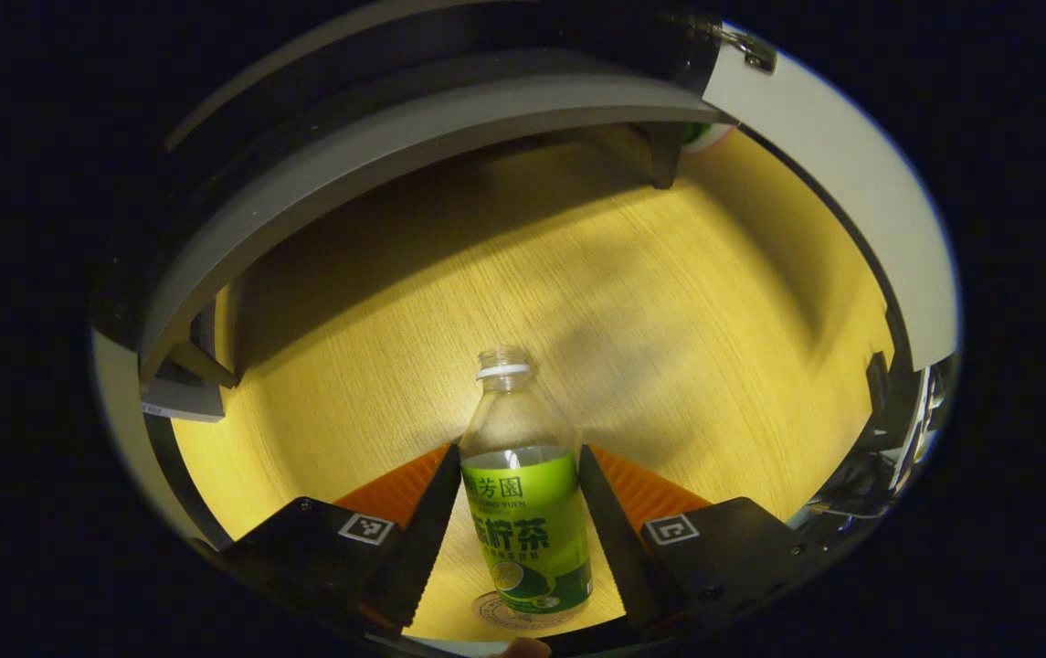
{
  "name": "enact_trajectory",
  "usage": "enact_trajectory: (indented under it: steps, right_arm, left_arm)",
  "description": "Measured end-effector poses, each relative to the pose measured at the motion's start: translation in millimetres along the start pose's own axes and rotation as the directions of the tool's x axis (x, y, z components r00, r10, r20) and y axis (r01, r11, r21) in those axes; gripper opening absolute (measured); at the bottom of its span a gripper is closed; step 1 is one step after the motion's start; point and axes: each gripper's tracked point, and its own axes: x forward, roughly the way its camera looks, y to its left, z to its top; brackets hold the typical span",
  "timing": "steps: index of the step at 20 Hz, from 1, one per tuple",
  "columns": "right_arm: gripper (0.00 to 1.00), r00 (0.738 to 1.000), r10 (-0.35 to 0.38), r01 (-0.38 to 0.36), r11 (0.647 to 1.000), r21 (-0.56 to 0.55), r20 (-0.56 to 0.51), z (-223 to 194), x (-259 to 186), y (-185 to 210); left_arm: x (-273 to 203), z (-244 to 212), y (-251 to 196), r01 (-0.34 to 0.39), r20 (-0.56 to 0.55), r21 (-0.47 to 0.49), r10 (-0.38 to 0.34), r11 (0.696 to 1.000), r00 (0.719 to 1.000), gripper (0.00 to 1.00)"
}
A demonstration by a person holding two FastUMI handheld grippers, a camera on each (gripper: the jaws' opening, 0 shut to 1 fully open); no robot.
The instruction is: Grasp the bottle in the cabinet with the left hand and place it on the coaster, then close the right door with the right hand and the left door with the left hand.
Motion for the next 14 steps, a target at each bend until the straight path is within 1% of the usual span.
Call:
enact_trajectory:
  steps: [2,3,4,5,6,9,10,11,12,13,14]
  right_arm:
    - [0.96,1.0,-0.028,0.028,1.0,0.003,-0.005,-5,-19,-15]
    - [0.96,0.999,-0.042,0.043,0.999,0.01,-0.009,-7,-28,-22]
    - [0.96,0.998,-0.055,0.056,0.998,0.019,-0.015,-10,-35,-30]
    - [0.96,0.997,-0.068,0.068,0.997,0.029,-0.022,-13,-43,-36]
    - [0.96,0.996,-0.081,0.082,0.996,0.037,-0.027,-17,-51,-44]
    - [0.96,0.995,-0.098,0.1,0.993,0.066,-0.036,-24,-69,-57]
    - [0.96,0.995,-0.096,0.099,0.992,0.073,-0.039,-26,-73,-58]
    - [0.96,0.995,-0.089,0.092,0.993,0.075,-0.043,-27,-77,-58]
    - [0.96,0.996,-0.077,0.08,0.994,0.073,-0.043,-27,-80,-56]
    - [0.96,0.998,-0.059,0.061,0.996,0.071,-0.037,-25,-82,-53]
    - [0.96,0.999,-0.038,0.04,0.997,0.067,-0.027,-22,-84,-50]
  left_arm:
    - [4,-4,-2,0.009,-0.071,-0.038,-0.011,0.999,0.997,0.86]
    - [7,-2,-1,0.012,-0.089,-0.042,-0.015,0.999,0.996,0.85]
    - [7,0,0,0.013,-0.104,-0.032,-0.016,0.999,0.994,0.85]
    - [7,-3,-1,0.004,-0.121,-0.015,-0.006,1.0,0.993,0.82]
    - [6,-7,0,-0.001,-0.143,0.003,0.002,1.0,0.99,0.82]
    - [10,-5,5,0.013,-0.115,0.047,-0.008,0.999,0.993,0.79]
    - [8,-6,7,0.015,-0.11,0.042,-0.011,0.999,0.994,0.78]
    - [6,-11,7,0.01,-0.129,0.024,-0.007,1.0,0.992,0.78]
    - [3,-13,8,-0.004,-0.136,0.003,0.005,1.0,0.991,0.77]
    - [3,-6,7,-0.015,-0.111,-0.015,0.013,1.0,0.994,0.78]
    - [3,-2,6,-0.019,-0.062,-0.03,0.017,0.999,0.998,0.76]
